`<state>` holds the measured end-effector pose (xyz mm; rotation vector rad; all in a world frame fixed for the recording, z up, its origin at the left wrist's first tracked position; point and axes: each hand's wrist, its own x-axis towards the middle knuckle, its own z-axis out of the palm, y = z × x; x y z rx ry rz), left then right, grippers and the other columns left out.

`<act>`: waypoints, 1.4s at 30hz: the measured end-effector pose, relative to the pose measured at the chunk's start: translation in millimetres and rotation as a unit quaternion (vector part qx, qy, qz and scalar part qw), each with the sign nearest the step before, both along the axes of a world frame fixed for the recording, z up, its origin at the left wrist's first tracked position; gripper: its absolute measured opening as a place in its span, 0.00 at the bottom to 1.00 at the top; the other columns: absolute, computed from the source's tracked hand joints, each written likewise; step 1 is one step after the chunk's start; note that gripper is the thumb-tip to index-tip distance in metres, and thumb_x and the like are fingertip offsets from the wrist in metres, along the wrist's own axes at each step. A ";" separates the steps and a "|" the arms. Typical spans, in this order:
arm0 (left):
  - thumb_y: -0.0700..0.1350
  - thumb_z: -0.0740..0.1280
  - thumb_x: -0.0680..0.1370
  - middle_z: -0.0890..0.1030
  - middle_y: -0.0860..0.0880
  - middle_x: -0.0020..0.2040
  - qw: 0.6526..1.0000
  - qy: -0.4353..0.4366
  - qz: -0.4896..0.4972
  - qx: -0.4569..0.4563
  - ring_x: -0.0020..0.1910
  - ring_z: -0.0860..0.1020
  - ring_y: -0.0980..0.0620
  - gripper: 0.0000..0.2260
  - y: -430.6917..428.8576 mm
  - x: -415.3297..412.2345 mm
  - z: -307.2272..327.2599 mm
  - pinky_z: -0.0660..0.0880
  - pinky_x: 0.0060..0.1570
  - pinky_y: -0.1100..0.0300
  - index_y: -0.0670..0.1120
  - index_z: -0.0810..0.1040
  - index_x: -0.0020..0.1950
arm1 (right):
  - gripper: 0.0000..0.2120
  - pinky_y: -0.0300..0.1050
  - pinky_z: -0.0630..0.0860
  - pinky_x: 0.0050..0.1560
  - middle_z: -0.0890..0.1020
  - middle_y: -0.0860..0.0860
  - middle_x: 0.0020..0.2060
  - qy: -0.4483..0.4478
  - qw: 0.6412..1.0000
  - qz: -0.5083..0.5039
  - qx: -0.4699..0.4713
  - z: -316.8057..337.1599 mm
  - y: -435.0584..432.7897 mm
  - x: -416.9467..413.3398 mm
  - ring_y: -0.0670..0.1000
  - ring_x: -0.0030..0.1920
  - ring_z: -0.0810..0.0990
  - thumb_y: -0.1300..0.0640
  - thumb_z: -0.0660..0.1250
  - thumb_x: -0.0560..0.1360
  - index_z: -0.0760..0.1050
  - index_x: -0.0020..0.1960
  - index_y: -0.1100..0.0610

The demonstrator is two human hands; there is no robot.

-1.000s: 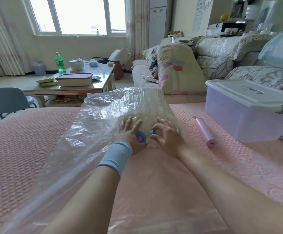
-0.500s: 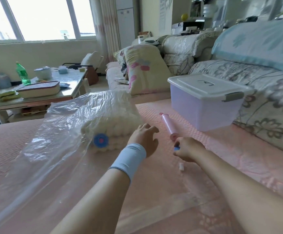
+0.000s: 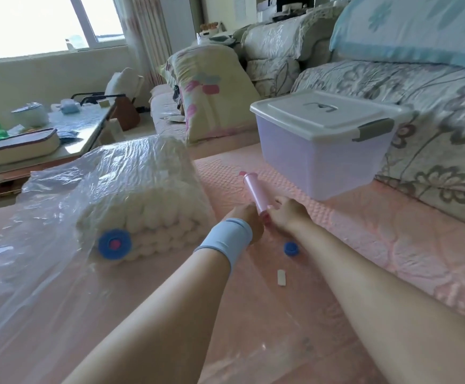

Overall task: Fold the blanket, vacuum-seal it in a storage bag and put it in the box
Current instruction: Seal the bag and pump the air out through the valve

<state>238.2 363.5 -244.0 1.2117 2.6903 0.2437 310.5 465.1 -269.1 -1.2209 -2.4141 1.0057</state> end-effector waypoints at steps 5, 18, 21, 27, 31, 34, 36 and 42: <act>0.45 0.62 0.79 0.80 0.42 0.57 0.999 -0.037 -0.032 0.013 0.56 0.78 0.42 0.13 19.8 0.4 3.1 0.72 0.50 0.55 0.42 0.76 0.61 | 0.23 0.42 0.72 0.48 0.83 0.58 0.58 0.003 0.995 -0.056 -0.084 7.4 17.6 -20.2 0.58 0.57 0.81 0.44 0.68 0.77 0.79 0.62 0.61; 0.35 0.63 0.75 0.75 0.48 0.57 0.931 -0.035 0.039 0.362 0.54 0.74 0.48 0.14 -76.9 -2.1 48.7 0.66 0.51 0.66 0.48 0.78 0.58 | 0.04 0.51 0.74 0.53 0.82 0.49 0.44 0.182 0.890 0.094 -0.407 71.8 -68.0 -6.1 0.52 0.50 0.78 0.53 0.69 0.79 0.80 0.49 0.53; 0.35 0.67 0.74 0.76 0.49 0.57 0.912 -0.045 0.046 0.406 0.52 0.76 0.49 0.17 -116.6 -2.8 61.7 0.71 0.51 0.64 0.50 0.78 0.59 | 0.10 0.51 0.76 0.53 0.83 0.51 0.47 0.210 0.875 0.124 -0.418 89.3 -103.9 -4.4 0.53 0.50 0.81 0.53 0.69 0.78 0.80 0.57 0.56; 0.40 0.75 0.68 0.81 0.52 0.51 0.890 -0.067 0.057 0.448 0.48 0.79 0.52 0.19 -206.5 -21.1 82.6 0.75 0.48 0.69 0.53 0.79 0.56 | 0.14 0.57 0.81 0.53 0.84 0.58 0.53 0.294 0.822 0.192 -0.449 107.3 -177.9 -22.6 0.58 0.49 0.84 0.57 0.70 0.79 0.75 0.63 0.59; 0.40 0.73 0.70 0.82 0.51 0.53 0.908 -0.088 0.067 0.404 0.52 0.80 0.51 0.18 -251.5 -41.9 85.0 0.79 0.51 0.56 0.55 0.79 0.57 | 0.13 0.51 0.80 0.49 0.86 0.54 0.51 0.272 0.861 0.208 -0.375 100.9 -214.0 -44.9 0.55 0.46 0.86 0.54 0.71 0.78 0.77 0.61 0.59; 0.37 0.69 0.72 0.79 0.49 0.56 0.923 -0.049 0.130 0.358 0.49 0.77 0.51 0.18 -275.8 -58.9 67.0 0.75 0.51 0.60 0.51 0.76 0.60 | 0.13 0.52 0.82 0.47 0.86 0.55 0.49 0.289 0.888 0.151 -0.324 93.1 -228.2 -64.1 0.54 0.43 0.87 0.55 0.71 0.77 0.76 0.59 0.58; 0.42 0.67 0.75 0.77 0.49 0.58 0.943 -0.011 0.183 0.277 0.52 0.76 0.49 0.16 -286.2 -70.1 54.7 0.73 0.57 0.58 0.50 0.74 0.62 | 0.12 0.53 0.84 0.47 0.85 0.55 0.49 0.299 0.899 0.128 -0.294 87.6 -231.0 -74.6 0.55 0.43 0.87 0.55 0.71 0.77 0.74 0.57 0.55; 0.62 0.67 0.72 0.81 0.47 0.55 0.956 0.088 0.239 0.144 0.55 0.78 0.45 0.20 -282.0 -81.9 44.7 0.73 0.57 0.54 0.50 0.78 0.57 | 0.15 0.62 0.84 0.46 0.83 0.54 0.49 0.241 0.943 0.090 -0.212 71.8 -237.1 -84.4 0.58 0.44 0.87 0.52 0.72 0.75 0.69 0.56 0.50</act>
